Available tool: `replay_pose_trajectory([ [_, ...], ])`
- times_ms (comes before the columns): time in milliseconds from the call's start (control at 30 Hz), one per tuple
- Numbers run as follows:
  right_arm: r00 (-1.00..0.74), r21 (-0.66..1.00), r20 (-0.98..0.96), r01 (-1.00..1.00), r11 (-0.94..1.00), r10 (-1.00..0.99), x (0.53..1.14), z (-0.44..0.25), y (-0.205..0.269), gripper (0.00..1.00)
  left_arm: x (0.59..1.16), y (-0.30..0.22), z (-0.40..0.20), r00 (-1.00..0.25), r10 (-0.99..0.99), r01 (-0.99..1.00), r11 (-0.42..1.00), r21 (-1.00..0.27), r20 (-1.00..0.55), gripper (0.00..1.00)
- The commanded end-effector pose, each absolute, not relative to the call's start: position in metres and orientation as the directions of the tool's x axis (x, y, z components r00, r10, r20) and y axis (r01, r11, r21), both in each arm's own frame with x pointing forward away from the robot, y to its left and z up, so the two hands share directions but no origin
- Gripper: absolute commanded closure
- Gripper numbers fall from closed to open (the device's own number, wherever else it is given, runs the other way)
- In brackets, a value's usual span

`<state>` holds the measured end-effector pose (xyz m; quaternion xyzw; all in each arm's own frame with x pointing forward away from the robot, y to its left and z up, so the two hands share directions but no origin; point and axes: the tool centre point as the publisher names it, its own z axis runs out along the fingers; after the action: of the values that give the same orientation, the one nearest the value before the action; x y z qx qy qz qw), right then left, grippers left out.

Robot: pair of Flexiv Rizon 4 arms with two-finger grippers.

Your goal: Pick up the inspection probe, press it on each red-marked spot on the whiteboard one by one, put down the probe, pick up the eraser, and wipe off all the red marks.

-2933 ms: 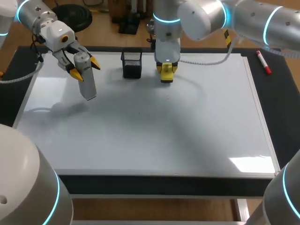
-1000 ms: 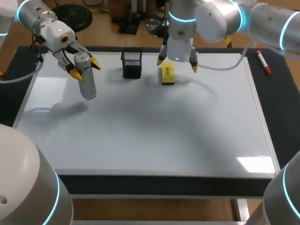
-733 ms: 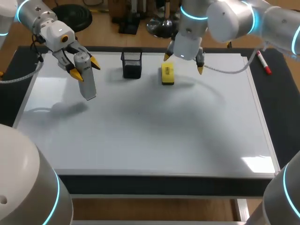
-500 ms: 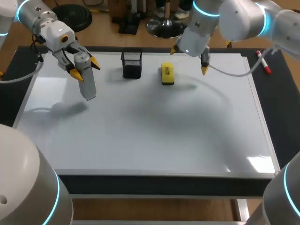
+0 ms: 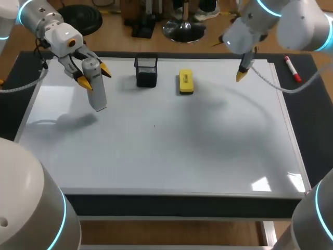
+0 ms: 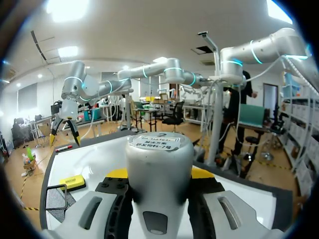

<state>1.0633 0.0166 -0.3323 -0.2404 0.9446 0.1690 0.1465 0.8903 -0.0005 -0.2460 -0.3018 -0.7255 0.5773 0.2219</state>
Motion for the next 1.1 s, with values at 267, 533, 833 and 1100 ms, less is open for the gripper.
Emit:
replay_pose_trajectory([
  [267, -0.852, 0.204, -0.377, -0.460, 0.864, -0.364, 1.052, -0.281, 0.020, 0.00, 0.891, 0.000, -0.245, -0.717, 0.697, 0.182, 0.151, -0.972, -0.026, 1.00],
  [533, -0.904, 0.263, -0.276, -0.397, 0.879, -0.326, 1.064, -0.257, 0.043, 0.00, 0.891, 0.000, -0.245, -0.717, 0.697, 0.182, 0.151, -0.972, -0.026, 1.00],
  [833, -0.944, 0.325, -0.163, -0.327, 0.887, -0.288, 1.080, -0.243, 0.065, 0.00, 0.891, 0.000, -0.245, -0.717, 0.697, 0.182, 0.151, -0.972, -0.026, 1.00],
  [1100, -0.953, 0.373, -0.099, -0.302, 0.877, -0.286, 1.089, -0.236, 0.078, 0.00, 0.891, 0.000, -0.245, -0.717, 0.697, 0.182, 0.151, -0.972, -0.026, 1.00],
])
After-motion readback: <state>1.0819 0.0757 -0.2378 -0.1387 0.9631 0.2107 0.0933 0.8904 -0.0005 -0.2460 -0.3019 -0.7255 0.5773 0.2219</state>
